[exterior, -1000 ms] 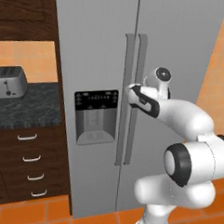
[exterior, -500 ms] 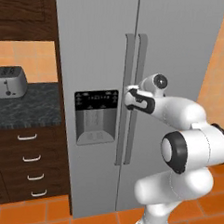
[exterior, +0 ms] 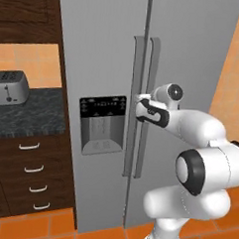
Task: Take the strawberry from the fridge and place it on top of the pancake, located on the dining counter.
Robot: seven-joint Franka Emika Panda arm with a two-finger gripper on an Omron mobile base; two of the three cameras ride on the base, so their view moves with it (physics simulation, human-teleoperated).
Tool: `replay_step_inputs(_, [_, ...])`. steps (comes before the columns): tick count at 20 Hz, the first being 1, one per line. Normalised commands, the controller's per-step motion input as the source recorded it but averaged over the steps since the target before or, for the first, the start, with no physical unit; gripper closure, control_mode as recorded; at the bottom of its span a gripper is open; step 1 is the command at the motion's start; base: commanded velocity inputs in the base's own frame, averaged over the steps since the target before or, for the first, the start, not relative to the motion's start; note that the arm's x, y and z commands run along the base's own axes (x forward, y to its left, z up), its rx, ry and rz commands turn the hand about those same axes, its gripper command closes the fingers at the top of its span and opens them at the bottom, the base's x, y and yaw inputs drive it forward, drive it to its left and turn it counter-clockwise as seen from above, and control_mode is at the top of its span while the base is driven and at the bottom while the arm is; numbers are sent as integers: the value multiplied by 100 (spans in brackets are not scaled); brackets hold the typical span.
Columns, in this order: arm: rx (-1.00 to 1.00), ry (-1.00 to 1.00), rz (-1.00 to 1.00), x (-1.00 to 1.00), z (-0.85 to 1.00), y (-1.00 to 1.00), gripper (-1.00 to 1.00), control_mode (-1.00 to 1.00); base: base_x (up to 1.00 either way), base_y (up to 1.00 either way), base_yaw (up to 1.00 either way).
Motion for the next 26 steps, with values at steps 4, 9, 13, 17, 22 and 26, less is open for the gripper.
replay_step_inputs(4, [0, 0, 0, -100, 0, -74, 100, -100, 0, 0, 0])
replay_step_inputs(9, [0, 0, 0, -100, 0, -79, 100, -100, 0, 0, 0])
replay_step_inputs(13, [4, 0, -1, -99, 0, -79, 100, -100, 0, 0, 0])
replay_step_inputs(17, [7, 1, -2, -89, 6, -83, 100, -100, 0, 0, 0])
replay_step_inputs(22, [5, 6, -4, -75, 21, -87, -100, -100, 0, 0, 0])
replay_step_inputs(26, [2, 8, -4, -73, 37, -85, -100, -100, 0, 0, 0])
